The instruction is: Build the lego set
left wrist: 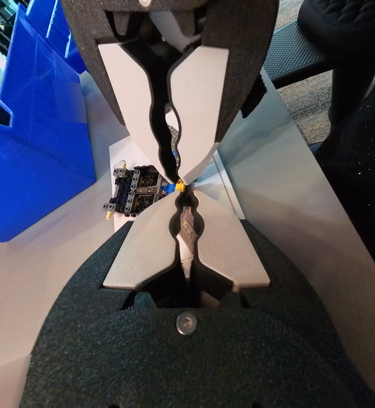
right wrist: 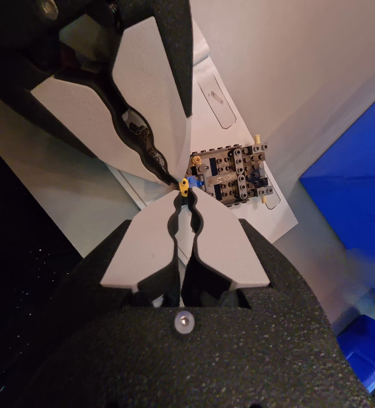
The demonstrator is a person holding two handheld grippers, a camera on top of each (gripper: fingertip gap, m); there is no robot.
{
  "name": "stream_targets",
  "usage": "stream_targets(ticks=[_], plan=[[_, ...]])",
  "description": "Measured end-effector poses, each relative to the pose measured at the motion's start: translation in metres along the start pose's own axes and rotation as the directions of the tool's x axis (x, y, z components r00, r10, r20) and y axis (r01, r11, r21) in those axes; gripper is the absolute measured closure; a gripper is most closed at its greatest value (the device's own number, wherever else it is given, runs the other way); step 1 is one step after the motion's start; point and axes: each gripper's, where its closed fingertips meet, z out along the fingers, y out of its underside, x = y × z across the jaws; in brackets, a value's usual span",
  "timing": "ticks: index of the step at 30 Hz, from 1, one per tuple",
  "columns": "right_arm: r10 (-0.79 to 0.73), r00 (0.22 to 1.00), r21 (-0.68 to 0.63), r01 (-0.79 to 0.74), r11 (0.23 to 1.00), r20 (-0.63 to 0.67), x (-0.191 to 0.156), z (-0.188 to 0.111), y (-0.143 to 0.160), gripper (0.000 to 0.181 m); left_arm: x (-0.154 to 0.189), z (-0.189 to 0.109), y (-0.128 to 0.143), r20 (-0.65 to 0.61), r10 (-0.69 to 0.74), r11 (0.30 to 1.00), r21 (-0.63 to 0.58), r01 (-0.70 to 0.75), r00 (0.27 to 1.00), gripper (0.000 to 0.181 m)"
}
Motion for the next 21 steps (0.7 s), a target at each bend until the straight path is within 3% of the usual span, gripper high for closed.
stream_targets(ticks=[21], plan=[[0.020,0.996,-0.019,-0.019,1.000,0.081,0.0022,0.0019,0.0007,0.181,-0.0027,0.0029,-0.0005,-0.037,-0.088,0.996,-0.009,0.088,0.995,0.180]])
